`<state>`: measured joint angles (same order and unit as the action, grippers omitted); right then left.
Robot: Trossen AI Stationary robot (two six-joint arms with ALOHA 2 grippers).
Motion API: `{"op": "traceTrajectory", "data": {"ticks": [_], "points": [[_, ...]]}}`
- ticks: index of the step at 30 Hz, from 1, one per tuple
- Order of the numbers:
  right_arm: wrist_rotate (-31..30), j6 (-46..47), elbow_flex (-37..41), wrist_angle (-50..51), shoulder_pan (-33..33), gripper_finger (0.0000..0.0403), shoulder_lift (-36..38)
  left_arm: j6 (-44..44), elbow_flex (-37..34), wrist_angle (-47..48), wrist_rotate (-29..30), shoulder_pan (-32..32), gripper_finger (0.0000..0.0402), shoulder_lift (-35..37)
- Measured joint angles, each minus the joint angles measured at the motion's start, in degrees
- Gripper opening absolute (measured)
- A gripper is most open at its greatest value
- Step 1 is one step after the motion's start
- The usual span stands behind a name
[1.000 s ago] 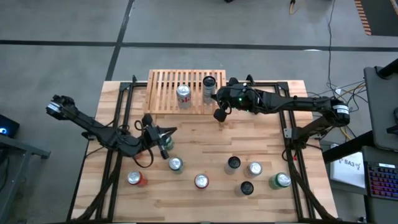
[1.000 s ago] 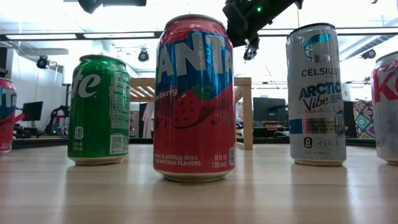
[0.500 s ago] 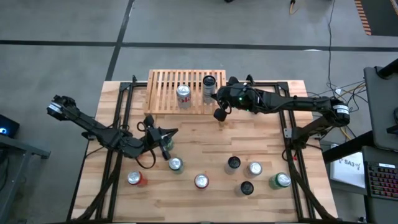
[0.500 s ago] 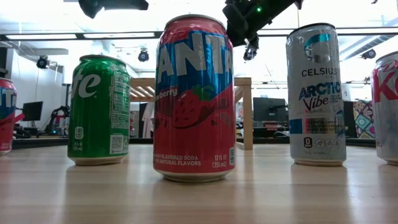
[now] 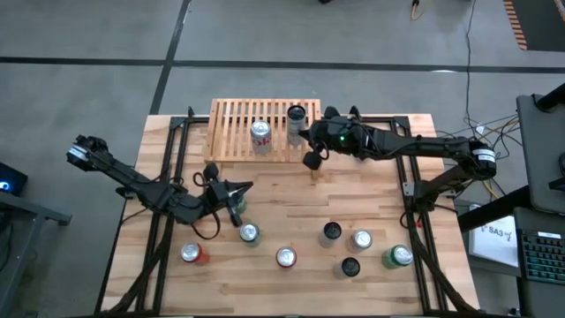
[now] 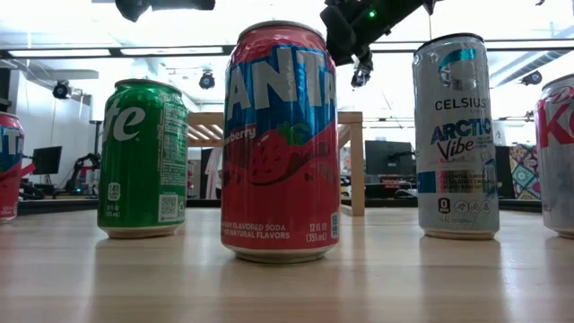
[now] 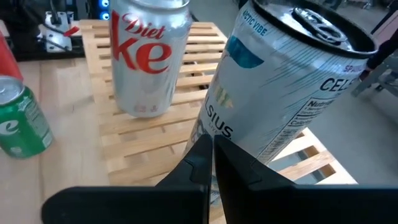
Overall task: Place canned beverage on shelf
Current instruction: Put the top blue soda can on the shelf
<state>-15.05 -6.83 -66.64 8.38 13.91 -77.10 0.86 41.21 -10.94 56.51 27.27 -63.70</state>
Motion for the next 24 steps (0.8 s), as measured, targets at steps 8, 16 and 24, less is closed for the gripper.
{"op": "traceTrajectory", "data": {"ticks": [8, 16, 24], "points": [[0.0, -0.3, 0.6, -1.0, 1.1, 0.0009, 0.0, -4.8, 0.0, -4.3, 0.0, -0.2, 0.0000, 0.0], [1.6, 0.6, 0.6, -0.3, 1.0, 0.0009, 0.0, 1.9, 0.0, -4.5, 0.0, -0.1, 0.0000, 0.1], [2.0, 0.7, 0.7, 0.3, 1.0, 0.0009, 0.0, 8.9, -0.3, -4.5, 0.0, 0.0, 0.0000, -1.7]]}}
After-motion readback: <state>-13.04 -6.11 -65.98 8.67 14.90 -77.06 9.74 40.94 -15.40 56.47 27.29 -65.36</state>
